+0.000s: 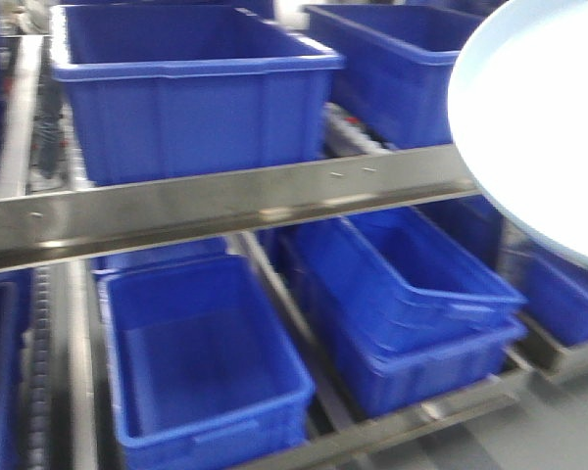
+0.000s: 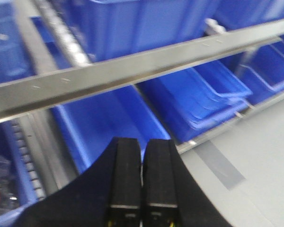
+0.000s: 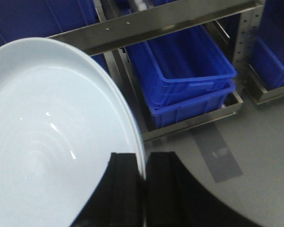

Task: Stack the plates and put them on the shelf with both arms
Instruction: 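Hold the plates in the right gripper while turning to face the blue-bin shelf, then lower the stacked white plates into the farther blue bin with the right gripper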

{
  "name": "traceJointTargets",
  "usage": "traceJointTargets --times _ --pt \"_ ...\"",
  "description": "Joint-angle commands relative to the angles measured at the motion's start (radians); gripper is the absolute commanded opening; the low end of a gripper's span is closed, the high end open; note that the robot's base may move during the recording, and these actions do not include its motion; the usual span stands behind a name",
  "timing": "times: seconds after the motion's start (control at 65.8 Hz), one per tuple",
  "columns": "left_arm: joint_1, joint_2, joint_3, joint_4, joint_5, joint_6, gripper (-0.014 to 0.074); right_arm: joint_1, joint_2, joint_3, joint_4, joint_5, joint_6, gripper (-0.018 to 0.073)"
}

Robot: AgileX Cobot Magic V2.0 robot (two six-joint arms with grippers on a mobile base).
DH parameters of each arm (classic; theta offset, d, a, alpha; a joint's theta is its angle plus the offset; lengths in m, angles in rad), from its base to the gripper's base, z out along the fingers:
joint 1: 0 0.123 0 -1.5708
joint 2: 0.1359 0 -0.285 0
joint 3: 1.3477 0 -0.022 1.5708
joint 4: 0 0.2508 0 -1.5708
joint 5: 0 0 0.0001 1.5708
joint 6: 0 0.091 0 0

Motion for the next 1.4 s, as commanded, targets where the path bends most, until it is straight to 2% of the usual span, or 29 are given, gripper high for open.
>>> traceJointTargets --times 0.0,1.384 --pt "0.005 0.007 -0.03 -0.001 -0.086 -0.01 0.0087 -0.008 0.005 -0.03 0.0 -0.091 -0.001 0.0048" --pt "0.005 0.007 -0.03 -0.001 -0.086 -0.01 0.0087 -0.008 0.005 -0.03 0.0 -0.091 -0.001 0.0048"
